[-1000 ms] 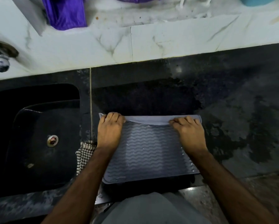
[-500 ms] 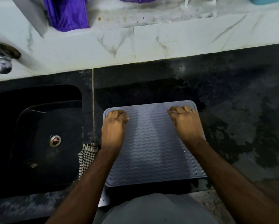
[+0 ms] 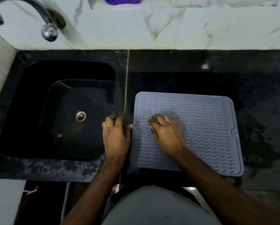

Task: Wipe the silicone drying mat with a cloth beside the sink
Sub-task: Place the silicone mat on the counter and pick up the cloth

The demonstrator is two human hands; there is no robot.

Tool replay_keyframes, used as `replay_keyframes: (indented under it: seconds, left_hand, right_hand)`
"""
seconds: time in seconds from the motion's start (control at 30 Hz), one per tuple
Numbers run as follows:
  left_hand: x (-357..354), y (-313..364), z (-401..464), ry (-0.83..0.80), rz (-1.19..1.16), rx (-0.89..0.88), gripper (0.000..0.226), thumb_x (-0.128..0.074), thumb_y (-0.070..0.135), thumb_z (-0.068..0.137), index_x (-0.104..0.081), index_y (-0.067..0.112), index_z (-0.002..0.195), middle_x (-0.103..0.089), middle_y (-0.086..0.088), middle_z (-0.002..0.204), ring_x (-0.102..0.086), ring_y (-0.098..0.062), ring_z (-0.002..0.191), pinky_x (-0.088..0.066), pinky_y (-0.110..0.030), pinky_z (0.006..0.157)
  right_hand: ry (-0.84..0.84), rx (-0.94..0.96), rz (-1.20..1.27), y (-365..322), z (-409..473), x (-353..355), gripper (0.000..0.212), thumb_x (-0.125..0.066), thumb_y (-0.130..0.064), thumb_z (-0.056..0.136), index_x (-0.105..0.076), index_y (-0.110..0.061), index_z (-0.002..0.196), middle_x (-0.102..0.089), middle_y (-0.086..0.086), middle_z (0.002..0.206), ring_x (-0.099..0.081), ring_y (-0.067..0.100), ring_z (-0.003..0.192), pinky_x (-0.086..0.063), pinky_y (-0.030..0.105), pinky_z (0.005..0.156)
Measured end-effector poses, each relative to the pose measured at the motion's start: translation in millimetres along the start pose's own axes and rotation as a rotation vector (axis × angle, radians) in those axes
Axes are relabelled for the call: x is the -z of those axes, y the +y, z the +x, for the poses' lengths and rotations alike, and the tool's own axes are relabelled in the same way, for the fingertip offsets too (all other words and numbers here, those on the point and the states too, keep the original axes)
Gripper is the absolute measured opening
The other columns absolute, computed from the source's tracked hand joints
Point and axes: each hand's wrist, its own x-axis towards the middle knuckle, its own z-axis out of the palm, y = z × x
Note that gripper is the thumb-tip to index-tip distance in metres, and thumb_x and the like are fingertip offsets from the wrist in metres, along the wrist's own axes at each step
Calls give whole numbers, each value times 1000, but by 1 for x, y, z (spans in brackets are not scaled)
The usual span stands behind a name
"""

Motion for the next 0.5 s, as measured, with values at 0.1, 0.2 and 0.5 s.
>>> replay_keyframes:
  seconds: [0.1, 0.2, 0.5]
  left_hand:
    - [7, -7, -6, 14, -20, 13, 46, -69, 33, 93, -57, 13, 132, -44, -9, 131, -42, -27, 116, -45, -42, 101]
    - [10, -13, -12, -9, -29, 89, 53, -70, 39, 91, -51, 13, 134, -43, -12, 130, -45, -30, 116, -47, -46, 98]
    - [12, -23, -16, -221, -190, 342, 69, -82, 49, 79, -42, 10, 119, -49, -15, 126, -57, -37, 114, -53, -48, 92]
  right_hand:
    - [-18, 8, 16, -15, 1, -3, 27, -67, -19, 88, -71, -16, 114, -65, 1, 118, -56, 24, 108, -49, 39, 85]
    - [-31, 6, -3, -22, 2, -5, 25, -65, -20, 90, -70, -18, 115, -65, 0, 118, -57, 23, 106, -49, 38, 85]
    - [-65, -24, 22, -34, 6, -4, 24, -65, -20, 91, -70, -17, 114, -64, 0, 116, -58, 22, 106, -52, 40, 84]
